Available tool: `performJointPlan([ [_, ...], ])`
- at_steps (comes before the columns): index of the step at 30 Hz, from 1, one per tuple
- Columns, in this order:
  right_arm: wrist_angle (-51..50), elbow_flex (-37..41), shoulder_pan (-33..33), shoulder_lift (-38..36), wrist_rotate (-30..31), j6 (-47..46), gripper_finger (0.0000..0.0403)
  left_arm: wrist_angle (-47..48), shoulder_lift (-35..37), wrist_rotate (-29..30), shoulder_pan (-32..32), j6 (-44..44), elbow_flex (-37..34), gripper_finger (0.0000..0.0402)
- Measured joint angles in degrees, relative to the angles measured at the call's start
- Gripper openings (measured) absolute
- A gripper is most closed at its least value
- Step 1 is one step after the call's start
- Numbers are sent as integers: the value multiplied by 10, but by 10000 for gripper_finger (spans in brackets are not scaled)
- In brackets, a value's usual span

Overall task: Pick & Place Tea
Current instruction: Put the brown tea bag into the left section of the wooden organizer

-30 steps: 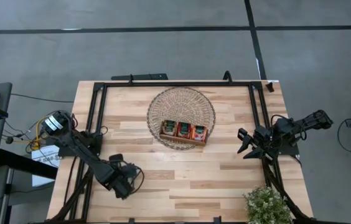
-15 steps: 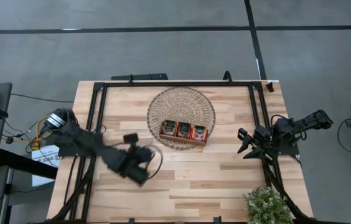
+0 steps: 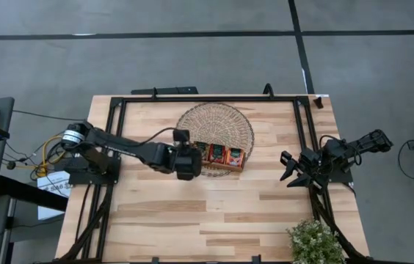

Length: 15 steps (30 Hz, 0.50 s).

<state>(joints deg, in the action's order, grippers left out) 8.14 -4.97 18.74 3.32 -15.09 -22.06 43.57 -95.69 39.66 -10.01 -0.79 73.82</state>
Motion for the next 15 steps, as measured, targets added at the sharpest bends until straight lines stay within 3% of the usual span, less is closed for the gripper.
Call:
performJointPlan([
  [7,-1,0,0,0,0,0,134,-69,-34,-29,11,-85,0,0],
  [15,0,0,0,0,0,0,134,-66,-77,7,10,-126,0,0],
])
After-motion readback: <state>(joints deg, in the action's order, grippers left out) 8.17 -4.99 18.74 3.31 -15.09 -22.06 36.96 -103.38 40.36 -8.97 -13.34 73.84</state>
